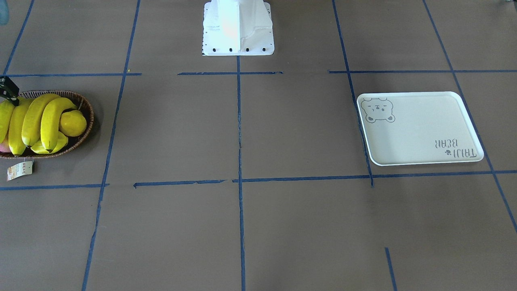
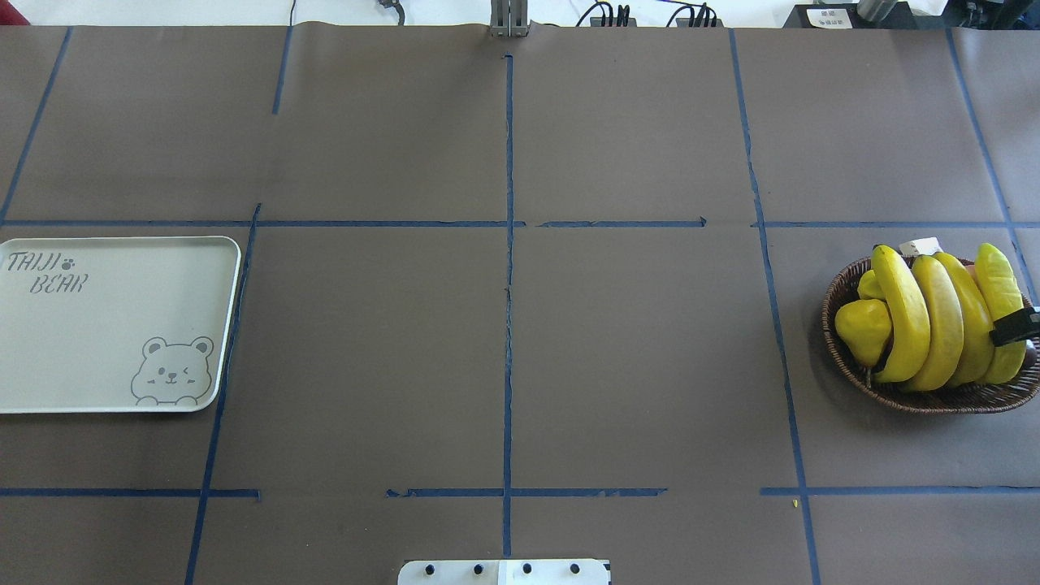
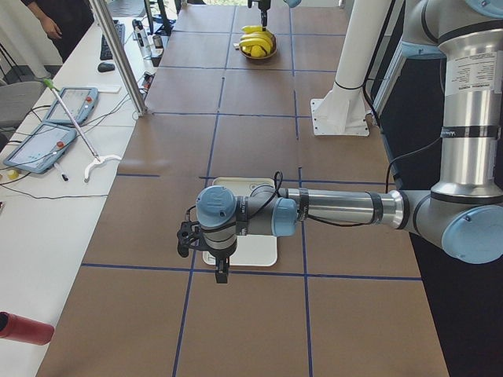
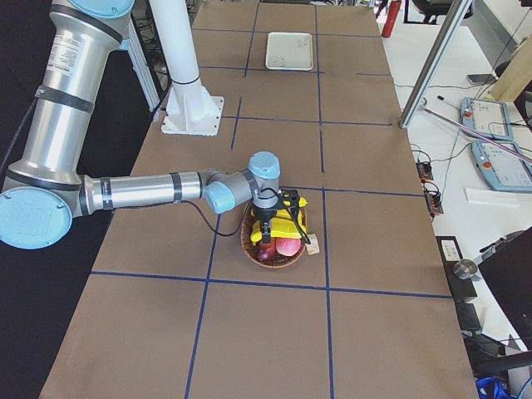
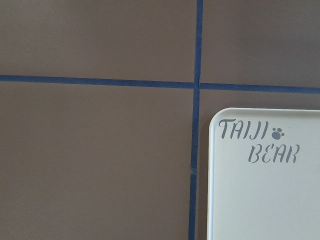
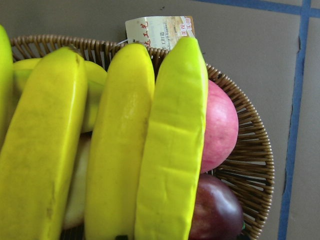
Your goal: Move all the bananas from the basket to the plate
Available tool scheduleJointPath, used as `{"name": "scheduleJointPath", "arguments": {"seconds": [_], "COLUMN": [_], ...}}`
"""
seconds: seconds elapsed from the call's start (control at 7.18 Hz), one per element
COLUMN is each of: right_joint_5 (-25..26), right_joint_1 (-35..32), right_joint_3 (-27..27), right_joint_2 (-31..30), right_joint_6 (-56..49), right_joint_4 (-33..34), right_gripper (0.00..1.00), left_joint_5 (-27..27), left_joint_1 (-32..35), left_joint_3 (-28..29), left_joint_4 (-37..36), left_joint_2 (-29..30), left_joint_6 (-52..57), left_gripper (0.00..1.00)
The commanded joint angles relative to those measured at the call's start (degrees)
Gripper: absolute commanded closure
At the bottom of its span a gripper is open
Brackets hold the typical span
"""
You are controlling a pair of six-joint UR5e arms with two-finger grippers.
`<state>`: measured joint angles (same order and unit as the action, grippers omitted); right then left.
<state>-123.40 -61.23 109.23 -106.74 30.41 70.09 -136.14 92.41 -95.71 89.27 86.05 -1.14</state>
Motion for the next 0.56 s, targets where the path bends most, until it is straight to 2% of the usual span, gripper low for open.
{"name": "scheduleJointPath", "arguments": {"seconds": [0.0, 0.14, 0.28, 0.42], "right_joint_5": [0.00, 0.00, -0.09, -0.09], "right_joint_1": [-0.03, -0.03, -0.03, -0.12], "right_joint_3": [-1.03, -1.04, -1.04, -0.95], "right_joint_2": [0.56, 0.74, 0.74, 0.74], "right_joint_6": [-0.09, 0.00, 0.00, 0.00], "right_joint_4": [-0.04, -0.04, -0.13, -0.13], "right_gripper": [0.23, 0.25, 0.42, 0.71], "left_joint_5": [0.00, 0.00, 0.00, 0.00], "left_joint_1": [-0.04, -0.04, -0.04, -0.04], "left_joint_3": [0.00, 0.00, 0.00, 0.00], "left_joint_4": [0.02, -0.06, 0.02, -0.06], "left_joint_2": [0.00, 0.00, 0.00, 0.00], "left_joint_6": [0.00, 0.00, 0.00, 0.00], "left_gripper": [0.00, 0.00, 0.00, 0.00]}}
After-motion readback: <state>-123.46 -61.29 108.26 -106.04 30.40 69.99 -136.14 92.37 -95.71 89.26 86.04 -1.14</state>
